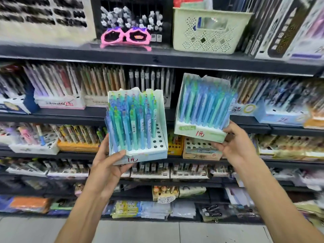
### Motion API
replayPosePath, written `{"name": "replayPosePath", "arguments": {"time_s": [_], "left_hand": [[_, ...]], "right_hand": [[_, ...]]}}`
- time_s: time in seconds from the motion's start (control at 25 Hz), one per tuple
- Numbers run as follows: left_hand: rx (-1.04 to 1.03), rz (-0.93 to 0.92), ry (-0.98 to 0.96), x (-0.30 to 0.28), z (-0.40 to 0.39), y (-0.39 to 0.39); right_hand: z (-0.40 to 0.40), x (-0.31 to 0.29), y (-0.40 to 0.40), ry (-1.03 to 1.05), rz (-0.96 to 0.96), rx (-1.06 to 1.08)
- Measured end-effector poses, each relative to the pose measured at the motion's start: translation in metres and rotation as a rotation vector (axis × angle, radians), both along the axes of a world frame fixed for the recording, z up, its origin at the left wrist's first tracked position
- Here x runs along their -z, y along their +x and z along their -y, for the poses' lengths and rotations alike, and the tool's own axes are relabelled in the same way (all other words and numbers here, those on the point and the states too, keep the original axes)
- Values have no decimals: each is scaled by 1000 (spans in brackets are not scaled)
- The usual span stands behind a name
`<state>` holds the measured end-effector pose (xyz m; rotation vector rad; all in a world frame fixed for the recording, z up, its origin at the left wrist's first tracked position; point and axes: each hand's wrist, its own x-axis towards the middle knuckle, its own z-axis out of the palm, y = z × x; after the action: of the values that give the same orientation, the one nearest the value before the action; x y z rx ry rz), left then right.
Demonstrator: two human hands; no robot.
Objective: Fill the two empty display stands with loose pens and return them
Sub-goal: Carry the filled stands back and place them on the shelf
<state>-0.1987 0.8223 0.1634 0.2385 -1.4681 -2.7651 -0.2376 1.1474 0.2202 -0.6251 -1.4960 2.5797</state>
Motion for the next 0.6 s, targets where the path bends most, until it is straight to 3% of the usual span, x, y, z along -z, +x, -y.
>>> {"name": "replayPosePath", "arguments": {"time_s": [0.32, 0.36, 0.4, 0.48, 0.6], "left_hand": [[13, 25, 42, 1, -5, -7], [9, 31, 46, 2, -7, -9], [13, 37, 50, 1, -8, -11], [18, 39, 48, 4, -11, -15], [57, 39, 28, 6, -17, -24]], "right_hand": [[3, -8, -72, 191, 64, 171], [4, -5, -72, 440, 49, 221], [3, 0, -69, 824, -10, 283], [4, 15, -60, 1496, -280, 276], [11, 35, -65, 1893, -499, -44]]}}
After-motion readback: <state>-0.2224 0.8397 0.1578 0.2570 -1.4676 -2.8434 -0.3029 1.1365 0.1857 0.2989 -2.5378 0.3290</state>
